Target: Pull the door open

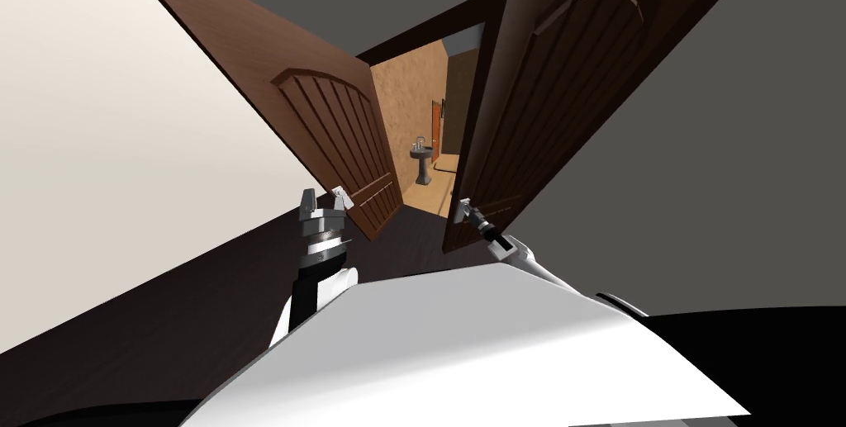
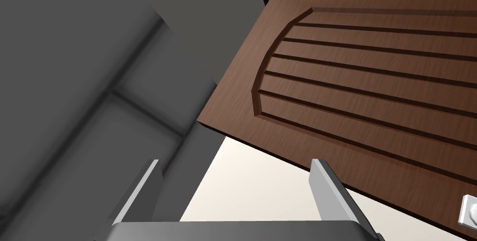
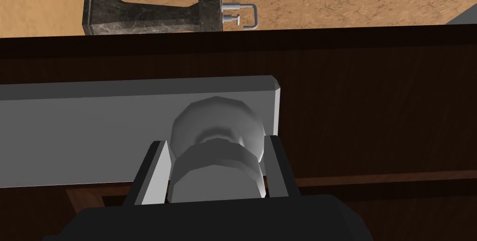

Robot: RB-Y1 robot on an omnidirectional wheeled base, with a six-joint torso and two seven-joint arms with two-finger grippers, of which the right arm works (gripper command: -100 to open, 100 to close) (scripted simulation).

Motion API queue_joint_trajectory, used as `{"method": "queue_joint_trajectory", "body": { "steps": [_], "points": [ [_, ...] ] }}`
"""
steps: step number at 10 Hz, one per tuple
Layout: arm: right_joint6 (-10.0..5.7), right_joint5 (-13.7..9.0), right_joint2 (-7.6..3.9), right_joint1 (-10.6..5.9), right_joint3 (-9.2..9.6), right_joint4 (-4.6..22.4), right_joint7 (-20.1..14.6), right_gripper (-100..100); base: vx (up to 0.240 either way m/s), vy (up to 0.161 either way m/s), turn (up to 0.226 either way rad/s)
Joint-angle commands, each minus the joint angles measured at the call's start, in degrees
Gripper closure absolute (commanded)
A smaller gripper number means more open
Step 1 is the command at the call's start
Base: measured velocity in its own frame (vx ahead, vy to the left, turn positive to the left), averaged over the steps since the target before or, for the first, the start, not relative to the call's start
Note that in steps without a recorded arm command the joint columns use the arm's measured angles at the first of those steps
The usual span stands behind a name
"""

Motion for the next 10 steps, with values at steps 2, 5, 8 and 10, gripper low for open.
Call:
{"method": "queue_joint_trajectory", "body": {
  "steps": [2,5,8,10],
  "points": [
    [-2.61,-0.02,-2.90,2.07,1.27,-1.10,-1.95,100,-0.185,-0.136,0.099],
    [-3.42,0.13,-3.49,2.78,2.22,-1.63,-2.49,100,-0.150,-0.097,0.063],
    [-7.94,0.87,-5.88,5.14,3.01,-0.72,-3.85,100,0.002,-0.006,-0.061],
    [-11.56,1.40,-7.74,6.80,3.45,-0.03,-4.84,100,0.030,-0.003,-0.078]
  ]
}}
